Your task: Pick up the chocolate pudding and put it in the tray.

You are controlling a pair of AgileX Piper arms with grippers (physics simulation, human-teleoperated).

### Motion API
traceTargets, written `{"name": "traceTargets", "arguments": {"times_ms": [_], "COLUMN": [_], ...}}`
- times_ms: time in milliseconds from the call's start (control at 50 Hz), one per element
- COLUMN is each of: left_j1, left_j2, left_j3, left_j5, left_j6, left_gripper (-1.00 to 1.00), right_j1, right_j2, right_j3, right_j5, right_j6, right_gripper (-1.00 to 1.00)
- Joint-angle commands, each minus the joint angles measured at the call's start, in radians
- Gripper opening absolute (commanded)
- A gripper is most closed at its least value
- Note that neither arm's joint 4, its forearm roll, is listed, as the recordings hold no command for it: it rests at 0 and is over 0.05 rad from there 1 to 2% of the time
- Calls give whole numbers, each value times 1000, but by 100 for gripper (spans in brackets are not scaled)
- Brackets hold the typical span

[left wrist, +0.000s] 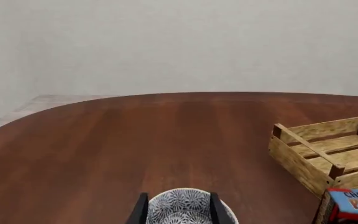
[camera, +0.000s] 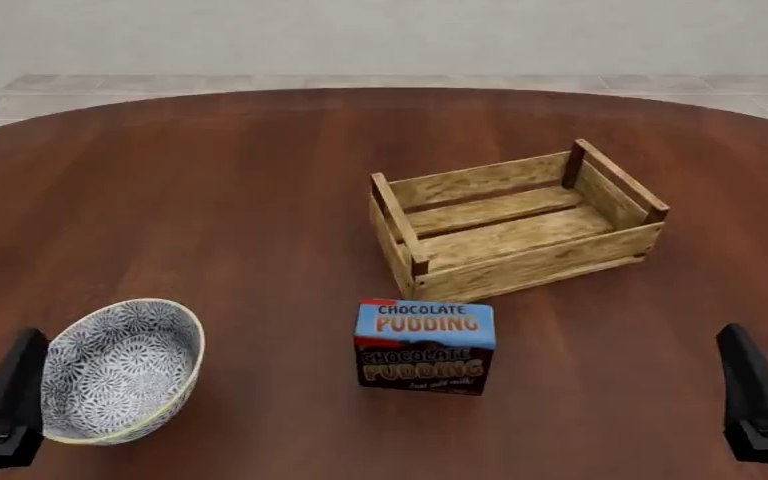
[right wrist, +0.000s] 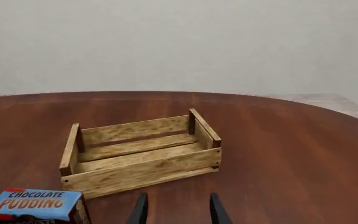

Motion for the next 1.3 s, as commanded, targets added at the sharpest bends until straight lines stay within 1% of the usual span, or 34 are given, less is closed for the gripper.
{"name": "traceTargets", "arguments": {"times_ms": [20, 160, 420, 520, 560, 620, 640, 660, 680, 700, 720, 740, 760, 800, 820, 840, 860, 880, 900, 920, 940, 960, 980, 1020, 1040, 1120, 1140, 1160, 1180, 1200, 1220, 1260, 1300], "left_j1": [-11, -15, -19, -18, -19, -17, -14, -13, -13, -14, -14, -14, -14, -15, -16, -16, -16, -16, -16, -16, -15, -15, -15, -12, -10, -8, -7, -7, -7, -7, -7, -8, -7], "left_j2": [3, 3, 0, -1, -1, -2, -2, -1, 0, 0, 1, 1, 0, -1, -1, -1, 0, 1, 2, 1, 1, 1, 3, 1, -1, -1, -2, -2, -1, -1, -2, -1, -1], "left_j3": [-1, -2, -1, 0, 1, 1, 1, 0, -1, -1, -2, -2, 0, 0, 0, 0, -1, -5, -7, -4, -4, -7, -13, -10, -4, -2, 0, 0, -2, -4, -2, -10, -12], "left_j5": [-1, -2, 0, 0, -1, -1, 0, 0, -1, -1, -1, 0, -1, 0, 0, 0, 0, 2, 3, 1, 1, 3, 7, 6, 0, -2, -5, -4, -3, -2, -3, 3, 4], "left_j6": [3, 7, 10, 9, 10, 7, 3, 3, 4, 5, 6, 6, 6, 6, 6, 6, 6, 6, 7, 8, 8, 8, 9, 8, 7, 7, 8, 8, 9, 9, 10, 11, 12], "left_gripper": [100, 100, 100, 100, 100, 100, 100, 100, 100, 100, 100, 100, 100, 100, 100, 100, 100, 100, 100, 100, 100, 100, 100, 100, 100, 100, 100, 100, 100, 100, 100, 100, 100], "right_j1": [1, 13, 17, 15, 3, 13, 39, 37, 33, 42, 38, 43, 67, 63, 74, 74, 63, 63, 83, 73, 84, 94, 85, 76, 76, 83, 81, 70, 79, 73, 78, 85, 100], "right_j2": [-5, 19, 30, 24, 20, 79, 82, 111, 163, 170, 184, 217, 232, 278, 289, 289, 315, 347, 379, 402, 429, 446, 468, 513, 531, 562, 590, 615, 614, 628, 632, 637, 686], "right_j3": [12, 12, 13, -6, -22, -43, -57, -64, -77, -88, -103, -125, -142, -192, -214, -214, -247, -267, -285, -315, -334, -350, -372, -402, -424, -468, -498, -517, -529, -555, -571, -609, -646], "right_j5": [-11, -34, -44, -36, -32, -61, -57, -71, -95, -98, -99, -105, -104, -100, -93, -93, -84, -86, -87, -79, -78, -76, -77, -77, -78, -62, -51, -42, -41, -28, -21, -6, 13], "right_j6": [5, 6, 5, 16, 24, 18, 18, 17, 44, 57, 46, 47, 41, 68, 37, 37, 11, 13, -16, -7, 8, 4, -28, -47, -38, -39, -41, -30, -25, -36, -27, -38, -60], "right_gripper": [100, 100, 100, 100, 100, 100, 100, 100, 100, 100, 100, 100, 100, 100, 100, 100, 100, 100, 100, 100, 100, 100, 100, 100, 100, 100, 100, 100, 100, 100, 100, 100, 100]}}
